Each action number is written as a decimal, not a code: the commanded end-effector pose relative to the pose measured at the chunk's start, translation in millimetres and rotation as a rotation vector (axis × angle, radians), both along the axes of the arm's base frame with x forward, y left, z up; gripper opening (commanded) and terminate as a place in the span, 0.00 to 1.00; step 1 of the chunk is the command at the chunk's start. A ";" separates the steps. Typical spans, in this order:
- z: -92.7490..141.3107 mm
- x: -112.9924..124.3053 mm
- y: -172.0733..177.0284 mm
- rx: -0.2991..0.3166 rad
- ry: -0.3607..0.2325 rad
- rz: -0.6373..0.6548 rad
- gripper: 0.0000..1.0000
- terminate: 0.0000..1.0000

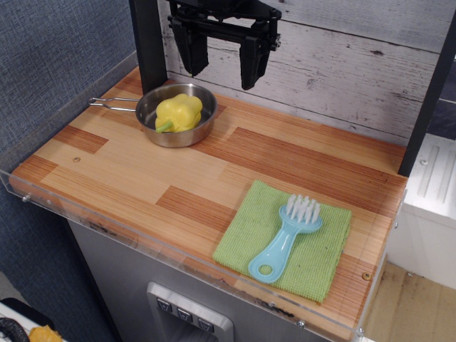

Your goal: Move the brush to the bottom left corner of the table.

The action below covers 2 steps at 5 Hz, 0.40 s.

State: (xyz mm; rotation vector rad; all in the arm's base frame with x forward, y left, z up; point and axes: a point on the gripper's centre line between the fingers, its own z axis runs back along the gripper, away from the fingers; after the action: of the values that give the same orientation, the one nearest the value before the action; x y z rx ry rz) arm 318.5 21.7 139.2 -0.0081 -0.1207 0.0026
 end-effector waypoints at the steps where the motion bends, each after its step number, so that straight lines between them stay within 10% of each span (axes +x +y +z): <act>1: 0.0 0.0 0.0 0.000 0.000 0.000 1.00 0.00; 2: -6.8 -3.5 -34.0 0.008 0.005 -0.054 1.00 0.00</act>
State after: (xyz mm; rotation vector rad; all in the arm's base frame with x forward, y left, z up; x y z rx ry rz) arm 314.7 -16.1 120.8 -0.0061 -0.0827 -0.0520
